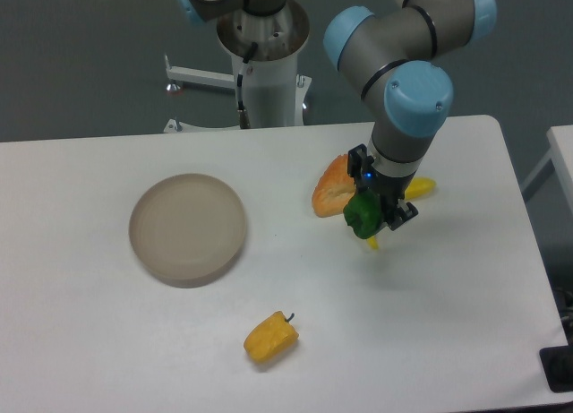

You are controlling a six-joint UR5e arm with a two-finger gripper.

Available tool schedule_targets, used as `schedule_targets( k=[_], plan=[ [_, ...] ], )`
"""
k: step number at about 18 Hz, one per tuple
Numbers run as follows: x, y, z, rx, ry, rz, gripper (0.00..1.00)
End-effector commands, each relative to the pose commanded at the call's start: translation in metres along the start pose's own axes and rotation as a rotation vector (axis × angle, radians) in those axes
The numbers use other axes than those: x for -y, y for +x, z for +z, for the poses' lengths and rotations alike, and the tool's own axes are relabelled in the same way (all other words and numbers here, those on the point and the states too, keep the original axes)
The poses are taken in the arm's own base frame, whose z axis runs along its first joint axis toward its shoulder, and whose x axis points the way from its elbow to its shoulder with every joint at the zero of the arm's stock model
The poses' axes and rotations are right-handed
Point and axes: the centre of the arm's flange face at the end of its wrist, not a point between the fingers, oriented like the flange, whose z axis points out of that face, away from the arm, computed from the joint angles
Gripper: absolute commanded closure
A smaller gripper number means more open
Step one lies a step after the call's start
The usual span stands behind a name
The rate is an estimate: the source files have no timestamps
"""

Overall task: Place the green pepper on the plate
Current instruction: 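Hold the green pepper in the gripper and begin lifting it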

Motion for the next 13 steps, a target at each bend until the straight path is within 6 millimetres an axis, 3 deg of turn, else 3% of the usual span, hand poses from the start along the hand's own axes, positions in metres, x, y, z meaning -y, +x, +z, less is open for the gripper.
schedule_targets(
  k=[8, 12, 13],
  plan=[
    [0.001, 0.000, 0.002, -0.005, 0.012, 0.001, 0.95],
    [0.012, 0.008, 0.005, -0.017, 0.041, 0.009, 0.95],
    [0.022, 0.014, 0.009, -0.027, 0.041, 0.023, 0.95]
  ],
)
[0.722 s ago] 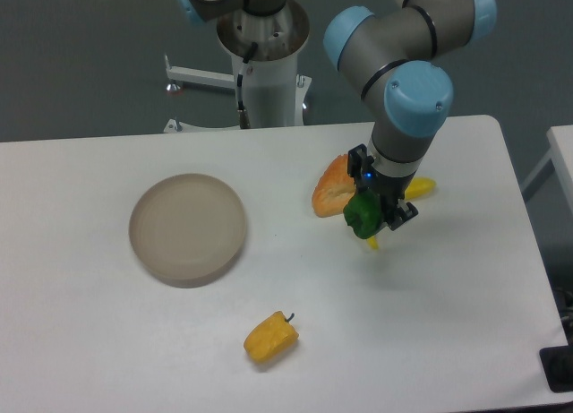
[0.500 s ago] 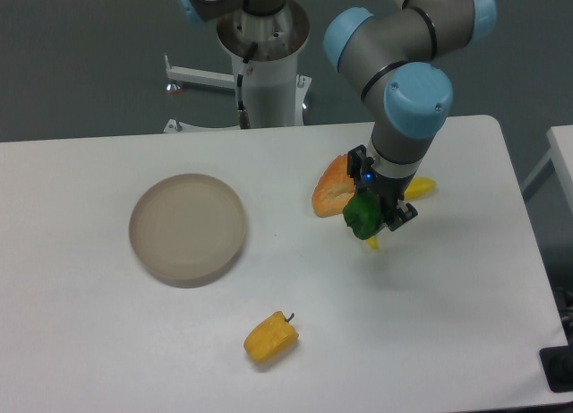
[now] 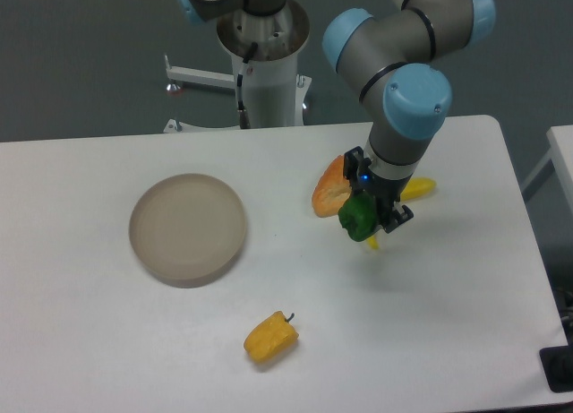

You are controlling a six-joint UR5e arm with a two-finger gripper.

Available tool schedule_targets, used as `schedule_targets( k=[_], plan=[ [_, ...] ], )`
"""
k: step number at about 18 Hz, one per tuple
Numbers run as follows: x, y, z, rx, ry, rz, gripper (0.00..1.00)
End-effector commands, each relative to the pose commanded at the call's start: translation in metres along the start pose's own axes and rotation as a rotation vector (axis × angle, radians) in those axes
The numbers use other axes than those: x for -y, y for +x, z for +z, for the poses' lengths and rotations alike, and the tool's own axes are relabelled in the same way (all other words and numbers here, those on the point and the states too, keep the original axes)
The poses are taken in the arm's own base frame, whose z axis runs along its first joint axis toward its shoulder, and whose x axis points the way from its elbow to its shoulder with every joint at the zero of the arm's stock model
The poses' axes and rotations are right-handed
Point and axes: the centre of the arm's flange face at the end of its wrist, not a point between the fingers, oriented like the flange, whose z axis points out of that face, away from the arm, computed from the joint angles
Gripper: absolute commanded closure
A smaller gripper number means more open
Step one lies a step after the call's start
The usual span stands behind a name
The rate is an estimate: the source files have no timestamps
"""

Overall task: Place the green pepper on the plate
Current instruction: 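Hold the green pepper in the gripper and begin lifting it, then carry the green pepper over the beige plate and lower it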

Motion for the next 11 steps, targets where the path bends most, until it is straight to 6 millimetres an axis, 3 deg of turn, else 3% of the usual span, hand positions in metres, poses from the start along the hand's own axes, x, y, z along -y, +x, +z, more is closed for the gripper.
schedule_targets(
  k=[5, 9, 11],
  plan=[
    [0.073, 0.055, 0.016, -0.040, -0.018, -0.006, 0.95],
    [0.134, 0.087, 0.034, -0.068, -0.034, 0.007, 0.95],
    [0.152, 0.099, 0.041, -0.079, -0.038, 0.039, 0.92]
  ],
)
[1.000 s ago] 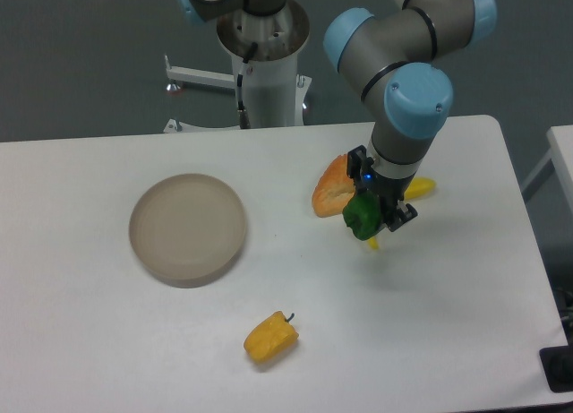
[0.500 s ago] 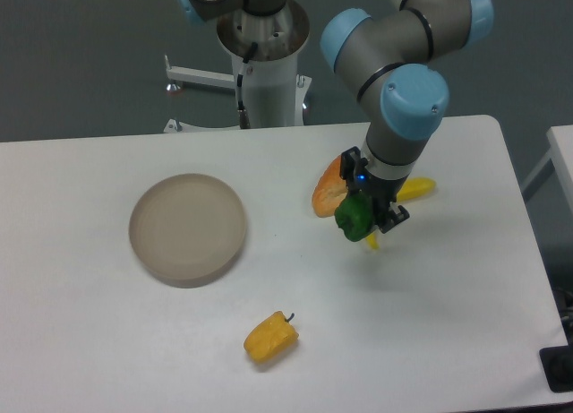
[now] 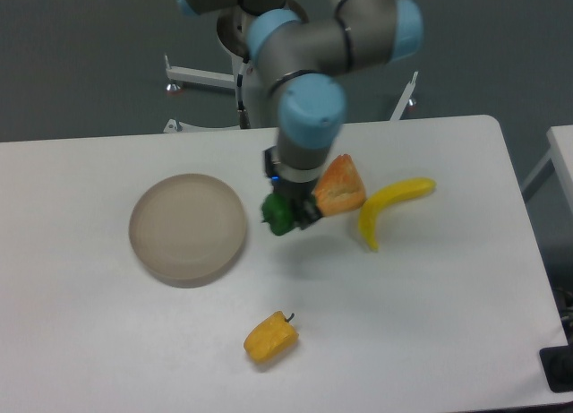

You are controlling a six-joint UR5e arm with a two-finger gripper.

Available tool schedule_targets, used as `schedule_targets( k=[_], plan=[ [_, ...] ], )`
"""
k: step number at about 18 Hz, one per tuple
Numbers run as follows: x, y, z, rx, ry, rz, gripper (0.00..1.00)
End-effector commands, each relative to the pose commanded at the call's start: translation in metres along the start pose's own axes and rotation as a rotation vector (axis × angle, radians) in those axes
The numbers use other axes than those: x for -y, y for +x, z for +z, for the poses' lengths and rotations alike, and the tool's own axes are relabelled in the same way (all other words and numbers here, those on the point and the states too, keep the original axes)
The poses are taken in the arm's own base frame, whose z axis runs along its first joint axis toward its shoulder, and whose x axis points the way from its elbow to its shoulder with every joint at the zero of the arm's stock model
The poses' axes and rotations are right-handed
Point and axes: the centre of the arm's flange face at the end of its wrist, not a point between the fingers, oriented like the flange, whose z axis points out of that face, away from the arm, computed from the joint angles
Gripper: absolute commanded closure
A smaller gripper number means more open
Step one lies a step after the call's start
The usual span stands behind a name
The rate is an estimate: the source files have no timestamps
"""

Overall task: Place the green pepper on the plate
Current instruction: 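Carry the green pepper over the beige plate and lower it, then open the gripper to release the green pepper onto the plate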

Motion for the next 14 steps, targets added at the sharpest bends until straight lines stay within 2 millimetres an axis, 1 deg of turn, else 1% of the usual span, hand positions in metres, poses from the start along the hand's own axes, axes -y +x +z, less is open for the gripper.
schedule_targets(
  k=[3, 4, 6, 7, 9, 10, 11, 13, 14],
  plan=[
    [0.025, 0.007, 0.008, -0.010, 0.037, 0.011, 0.84],
    [0.033, 0.012, 0.014, -0.018, 0.051, 0.012, 0.83],
    [0.038, 0.012, 0.034, -0.032, 0.050, 0.006, 0.83],
    [0.044, 0.013, 0.046, -0.026, 0.050, 0.013, 0.80],
    [0.051, 0.015, 0.060, 0.001, 0.072, 0.018, 0.69],
    [0.058, 0.021, 0.069, -0.007, 0.088, 0.027, 0.65],
    [0.061, 0.023, 0.072, -0.003, 0.102, 0.030, 0.57],
    [0.070, 0.029, 0.074, -0.004, 0.103, 0.036, 0.45],
    [0.071, 0.030, 0.074, -0.003, 0.104, 0.034, 0.24]
  ],
)
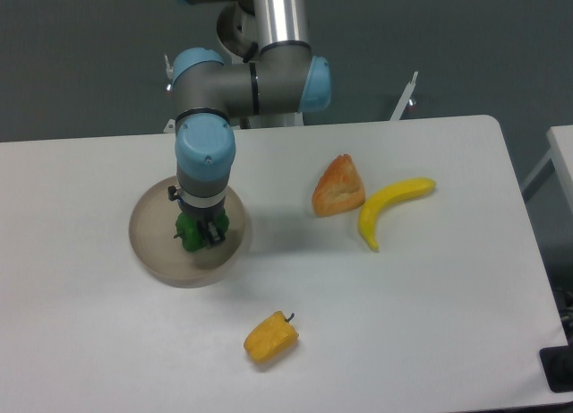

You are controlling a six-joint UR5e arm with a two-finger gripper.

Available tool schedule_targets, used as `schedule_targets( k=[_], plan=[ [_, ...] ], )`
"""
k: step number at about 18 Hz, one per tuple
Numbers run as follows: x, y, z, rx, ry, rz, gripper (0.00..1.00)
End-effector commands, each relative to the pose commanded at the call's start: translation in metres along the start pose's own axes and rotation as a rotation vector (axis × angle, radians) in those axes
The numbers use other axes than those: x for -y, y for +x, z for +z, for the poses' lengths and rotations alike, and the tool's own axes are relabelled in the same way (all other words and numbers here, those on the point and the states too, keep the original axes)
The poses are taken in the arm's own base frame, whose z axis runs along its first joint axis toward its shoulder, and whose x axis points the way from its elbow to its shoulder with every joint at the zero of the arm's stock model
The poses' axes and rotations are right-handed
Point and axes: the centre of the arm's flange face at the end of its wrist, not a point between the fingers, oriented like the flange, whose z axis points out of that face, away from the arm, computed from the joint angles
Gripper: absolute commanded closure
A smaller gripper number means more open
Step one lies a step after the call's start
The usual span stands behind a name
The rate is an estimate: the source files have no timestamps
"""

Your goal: Place the green pepper on the plate

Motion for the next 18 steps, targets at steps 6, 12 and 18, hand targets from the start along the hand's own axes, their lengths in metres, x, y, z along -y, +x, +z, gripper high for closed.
schedule_targets(
  k=[6, 12, 18],
  plan=[
    [0.003, 0.009, -0.022, 0.034, 0.011, 0.006, 0.00],
    [-0.049, -0.036, -0.064, 0.107, 0.034, -0.086, 0.00],
    [-0.125, -0.097, -0.111, 0.195, 0.063, -0.205, 0.00]
  ],
)
